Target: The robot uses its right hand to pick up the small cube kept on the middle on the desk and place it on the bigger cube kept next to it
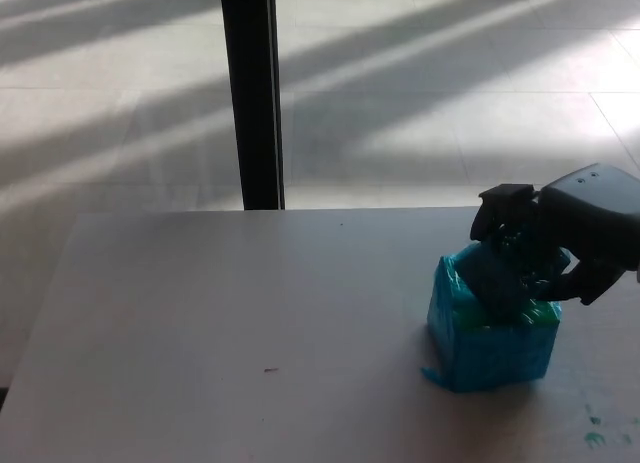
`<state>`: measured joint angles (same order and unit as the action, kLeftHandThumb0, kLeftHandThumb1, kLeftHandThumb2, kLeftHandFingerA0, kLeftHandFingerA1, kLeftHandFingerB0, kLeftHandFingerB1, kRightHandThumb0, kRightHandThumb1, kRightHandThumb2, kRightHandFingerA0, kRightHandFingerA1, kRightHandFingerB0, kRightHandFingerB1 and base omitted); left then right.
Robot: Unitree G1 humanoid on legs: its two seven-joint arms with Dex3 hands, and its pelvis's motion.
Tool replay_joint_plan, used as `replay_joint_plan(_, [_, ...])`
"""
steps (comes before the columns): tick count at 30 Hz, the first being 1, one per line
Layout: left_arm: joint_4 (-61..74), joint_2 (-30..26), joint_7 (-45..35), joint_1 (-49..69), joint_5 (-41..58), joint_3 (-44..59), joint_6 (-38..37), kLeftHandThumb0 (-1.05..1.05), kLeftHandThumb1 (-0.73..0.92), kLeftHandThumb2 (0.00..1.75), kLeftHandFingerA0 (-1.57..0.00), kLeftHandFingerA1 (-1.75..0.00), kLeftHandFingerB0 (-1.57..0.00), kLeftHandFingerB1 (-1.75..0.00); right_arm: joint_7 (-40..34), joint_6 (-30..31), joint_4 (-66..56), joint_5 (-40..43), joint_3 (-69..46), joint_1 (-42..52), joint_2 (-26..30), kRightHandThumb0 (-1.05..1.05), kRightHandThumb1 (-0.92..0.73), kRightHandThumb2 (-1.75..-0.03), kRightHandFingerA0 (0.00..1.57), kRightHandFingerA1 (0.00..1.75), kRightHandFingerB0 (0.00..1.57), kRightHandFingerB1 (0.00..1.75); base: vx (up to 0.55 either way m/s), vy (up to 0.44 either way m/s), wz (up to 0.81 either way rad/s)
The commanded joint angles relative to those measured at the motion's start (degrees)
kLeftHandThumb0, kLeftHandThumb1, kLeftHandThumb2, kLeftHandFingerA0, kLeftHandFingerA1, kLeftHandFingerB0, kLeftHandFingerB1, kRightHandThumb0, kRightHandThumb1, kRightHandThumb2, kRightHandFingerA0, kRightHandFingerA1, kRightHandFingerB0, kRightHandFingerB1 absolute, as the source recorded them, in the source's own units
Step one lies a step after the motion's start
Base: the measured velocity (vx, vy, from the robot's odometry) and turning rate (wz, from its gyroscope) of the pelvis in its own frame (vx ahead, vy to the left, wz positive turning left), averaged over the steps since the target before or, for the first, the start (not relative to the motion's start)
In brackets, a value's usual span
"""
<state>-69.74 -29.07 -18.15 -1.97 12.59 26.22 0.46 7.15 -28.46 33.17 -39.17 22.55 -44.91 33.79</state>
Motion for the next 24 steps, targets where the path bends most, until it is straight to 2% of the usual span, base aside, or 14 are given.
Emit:
replay_joint_plan(1, [-0.11, -1.14, -0.18, 0.07, 0.69, 0.28, 0.43, -0.86, 0.79, 0.65, -0.40, -0.37, -0.28, -0.31, 0.59, 3.88, 2.60, -2.88, 1.51, -1.22, -1.04, -0.30, -0.73, -0.65, 0.78, 1.66, 0.74, 0.90, 0.00, 0.000, 0.00])
replay_joint_plan(2, [-0.16, -1.15, -0.54, 0.20, 0.60, 0.19, 0.06, -0.86, 0.79, 0.65, -0.40, -0.37, -0.28, -0.31, 2.23, 5.52, 2.22, -3.24, 1.75, -1.53, -0.91, -0.30, -0.73, -0.65, 0.78, 1.66, 0.74, 0.90, 0.00, 0.000, 0.00])
replay_joint_plan(3, [-0.07, -1.22, -1.31, 0.27, 0.99, 0.45, 0.34, -0.85, 0.79, 0.65, -0.37, -0.37, -0.26, -0.30, 4.43, 6.38, 1.31, -2.86, 1.75, -1.64, -0.41, -0.31, -0.73, -0.66, 0.75, 1.51, 0.60, 0.60, 0.00, 0.000, 0.00])
replay_joint_plan(5, [0.10, -1.22, -0.47, 0.26, 0.43, 0.01, 0.19, -0.85, 0.79, 0.65, -0.40, -0.37, -0.28, -0.31, 11.21, 9.99, -0.98, -4.15, 3.01, -2.53, 0.84, -0.43, -0.65, -0.61, 0.51, 0.84, 0.13, 0.30, 0.00, 0.000, 0.00])
replay_joint_plan(6, [0.10, -1.22, -0.47, 0.26, 0.42, 0.01, 0.19, -0.85, 0.79, 0.65, -0.40, -0.37, -0.28, -0.31, 11.33, 10.17, -1.15, -4.11, 3.05, -2.49, 0.86, -0.43, -0.65, -0.61, 0.51, 0.84, 0.13, 0.30, 0.00, 0.000, 0.00])
replay_joint_plan(7, [0.28, -1.12, -0.19, 0.27, 0.54, 0.13, 0.25, -0.85, 0.79, 0.65, -0.41, -0.38, -0.30, -0.31, 13.42, 11.51, -2.21, -4.73, 3.41, -2.69, 1.36, -0.49, -0.62, -0.58, 0.28, 0.51, 0.02, 0.26, 0.00, 0.000, 0.00])
replay_joint_plan(8, [-0.07, -1.19, -0.42, 0.19, 0.49, 0.13, 0.03, -0.85, 0.80, 0.64, -0.41, -0.37, -0.30, -0.31, 14.77, 12.08, -3.33, -5.06, 3.44, -2.73, 2.16, -0.65, -0.38, -0.77, 0.00, 0.22, 0.00, 0.17, 0.00, 0.000, 0.00])
replay_joint_plan(9, [-0.12, -1.20, -0.45, 0.18, 0.48, 0.13, 0.01, -0.85, 0.80, 0.64, -0.41, -0.37, -0.30, -0.31, 15.07, 12.35, -3.67, -5.08, 3.44, -2.67, 2.26, -0.65, -0.38, -0.77, 0.00, 0.22, 0.00, 0.17, 0.00, 0.000, 0.00])
replay_joint_plan(10, [0.04, -1.20, -0.35, -0.05, 0.78, 0.39, 0.25, -0.84, 0.62, 0.99, -0.32, -0.49, -0.23, -0.45, 18.08, 13.52, -4.58, -5.85, 3.89, -3.66, 2.93, -0.78, -0.43, -0.75, 0.00, 0.00, 0.00, 0.05, 0.00, 0.000, 0.00])
replay_joint_plan(14, [0.51, -1.25, -0.69, 0.28, 0.66, 0.21, 0.12, -0.84, 0.63, 1.00, -0.33, -0.50, -0.23, -0.44, 22.59, 13.95, -7.20, -4.75, 3.27, -4.03, 4.37, -0.86, -0.52, -0.83, 0.00, 0.07, 0.00, 0.00, 0.00, 0.000, 0.00])
replay_joint_plan(15, [0.50, -1.13, -0.13, 0.14, 0.74, 0.33, 0.26, -0.84, 0.79, 0.65, -0.41, -0.37, -0.30, -0.31, 24.36, 13.74, -8.33, -3.47, 2.66, -4.07, 4.87, -0.82, -0.51, -0.84, 0.00, 0.08, 0.00, 0.00, 0.00, 0.000, 0.00])
replay_joint_plan(16, [0.36, -1.13, 0.03, 0.04, 0.72, 0.34, 0.27, -0.84, 0.79, 0.64, -0.43, -0.38, -0.30, -0.31, 24.99, 14.00, -9.04, -3.38, 2.53, -3.99, 4.95, -0.81, -0.50, -0.85, 0.00, 0.08, 0.00, 0.00, 0.00, 0.000, 0.00])
replay_joint_plan(23, [0.00, -1.44, -0.80, -0.13, 0.96, 0.55, 0.34, -0.83, 0.79, 0.65, -0.40, -0.38, -0.28, -0.31, 28.07, 15.47, -13.65, -2.25, 1.85, -3.46, 4.45, -0.78, -0.50, -0.84, 0.00, 0.10, 0.00, 0.00, 0.00, 0.000, 0.00])
replay_joint_plan(24, [-0.11, -1.43, -0.45, -0.26, 1.01, 0.64, 0.56, -0.83, 0.63, 0.99, -0.32, -0.49, -0.23, -0.44, 28.27, 15.30, -14.14, -2.21, 1.86, -3.56, 4.42, -0.78, -0.50, -0.84, 0.00, 0.11, 0.00, 0.00, 0.00, 0.000, 0.00])
